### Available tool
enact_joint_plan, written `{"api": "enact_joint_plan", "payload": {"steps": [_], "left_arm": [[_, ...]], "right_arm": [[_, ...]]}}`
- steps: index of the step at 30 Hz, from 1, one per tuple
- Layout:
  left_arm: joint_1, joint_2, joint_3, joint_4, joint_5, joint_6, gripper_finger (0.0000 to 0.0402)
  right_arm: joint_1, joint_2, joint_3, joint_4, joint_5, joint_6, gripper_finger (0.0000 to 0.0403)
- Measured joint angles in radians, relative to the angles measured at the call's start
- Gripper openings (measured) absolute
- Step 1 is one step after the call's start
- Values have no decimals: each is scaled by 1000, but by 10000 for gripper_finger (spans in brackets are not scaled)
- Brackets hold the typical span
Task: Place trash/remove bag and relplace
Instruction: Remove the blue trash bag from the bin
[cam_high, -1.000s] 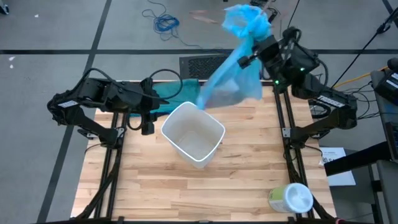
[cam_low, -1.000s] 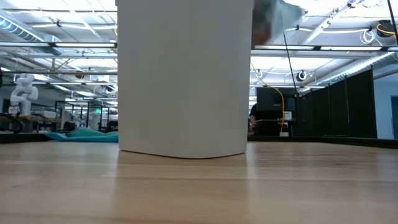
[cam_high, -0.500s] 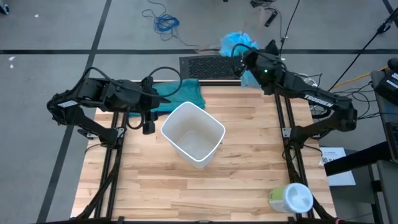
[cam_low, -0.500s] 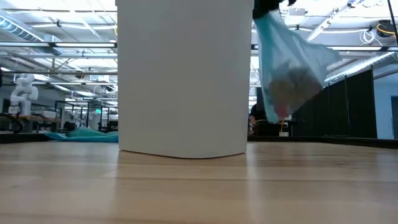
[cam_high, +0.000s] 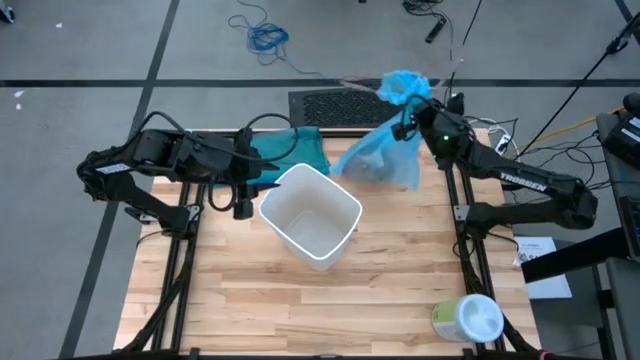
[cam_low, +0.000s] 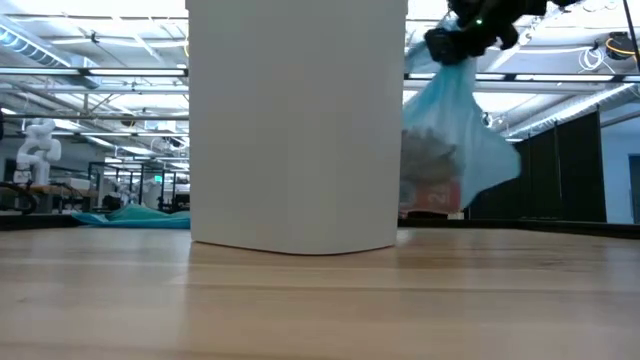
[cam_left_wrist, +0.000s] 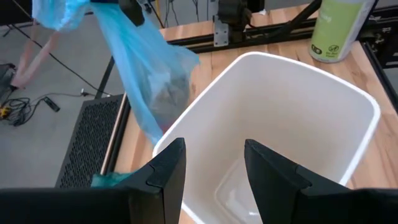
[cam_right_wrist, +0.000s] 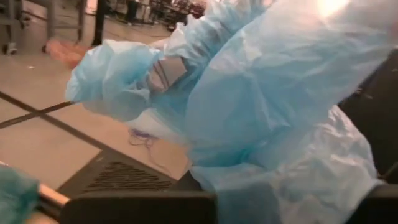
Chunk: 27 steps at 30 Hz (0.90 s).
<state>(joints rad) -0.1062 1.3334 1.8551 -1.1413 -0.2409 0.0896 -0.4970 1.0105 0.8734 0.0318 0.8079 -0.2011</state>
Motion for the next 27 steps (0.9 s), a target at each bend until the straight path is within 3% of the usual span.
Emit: {"api": "enact_joint_plan", "payload": {"steps": [5,11,20,27], "left_arm": [[0,2,-35,39,-1,5,160],[0,1,-57,63,-32,5,160],[1,1,-57,66,-39,23,160],[1,1,-57,68,-41,22,160]], "right_arm": [[-79,-55,-12,-26,-50,-26,0],[-132,-46,-13,-151,-147,73,0],[-123,7,-13,18,-401,117,0],[-129,77,-13,-31,-388,114,0]]}}
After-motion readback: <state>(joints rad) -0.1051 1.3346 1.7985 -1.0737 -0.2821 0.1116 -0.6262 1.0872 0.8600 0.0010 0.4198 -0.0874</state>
